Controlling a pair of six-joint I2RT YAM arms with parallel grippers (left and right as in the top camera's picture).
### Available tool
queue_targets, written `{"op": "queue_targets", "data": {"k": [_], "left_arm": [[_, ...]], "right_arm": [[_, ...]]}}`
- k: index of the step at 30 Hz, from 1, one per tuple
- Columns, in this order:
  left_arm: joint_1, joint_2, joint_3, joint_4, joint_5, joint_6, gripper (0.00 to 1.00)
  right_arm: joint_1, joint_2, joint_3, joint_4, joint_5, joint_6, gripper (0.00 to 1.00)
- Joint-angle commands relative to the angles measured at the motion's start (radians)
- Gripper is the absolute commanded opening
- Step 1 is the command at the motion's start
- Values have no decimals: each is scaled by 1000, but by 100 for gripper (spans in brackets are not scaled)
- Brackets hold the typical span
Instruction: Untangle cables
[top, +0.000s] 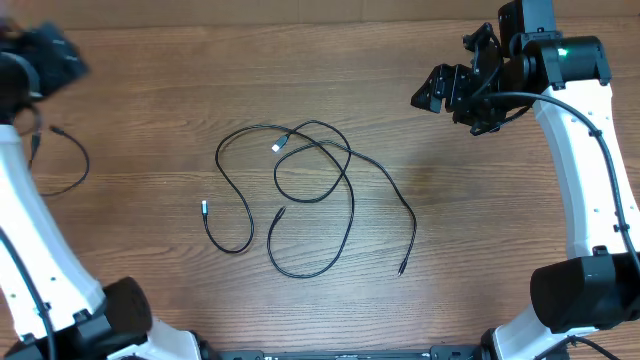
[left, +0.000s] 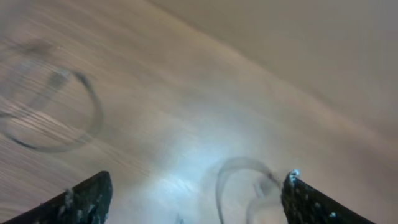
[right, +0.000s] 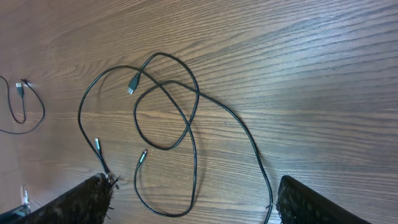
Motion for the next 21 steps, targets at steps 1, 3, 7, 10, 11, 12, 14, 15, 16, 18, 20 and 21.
{"op": "queue_targets", "data": {"k": [1, 3, 7, 10, 11, 12, 14, 15, 16, 18, 20, 21], "left_arm": [[-98, 24, -7, -96, 51, 64, 82], [-154, 24, -29, -134, 47, 82, 79], [-267, 24, -116, -155, 16, 99, 77], [-322, 24, -216, -122, 3, 100, 77], [-339, 24, -259, -97, -8, 105, 77], [-352, 24, -304, -62, -9, 130, 78], [-370, 24, -393, 28, -8, 190, 78], [-377, 24, -443, 84, -6, 227, 79], [-381, 24, -492, 137, -1, 268, 81], [-379, 25, -603, 246, 3, 341, 83], [-370, 26, -672, 314, 3, 387, 83], [-365, 26, -702, 349, 5, 403, 84]], "right_arm": [[4, 3, -3, 5, 7, 2, 84], [4, 3, -3, 5, 7, 2, 84], [4, 3, -3, 5, 7, 2, 85], [4, 3, -3, 5, 7, 2, 86], [4, 3, -3, 3, 7, 2, 87], [4, 3, -3, 0, 7, 1, 87], [4, 3, -3, -6, 9, -3, 88], [4, 3, -3, -7, 11, -3, 88], [4, 3, -3, -7, 11, -8, 88], [4, 3, -3, -10, 11, -29, 89], [4, 3, -3, -14, 17, -36, 89], [4, 3, -3, -17, 23, -36, 89]]}}
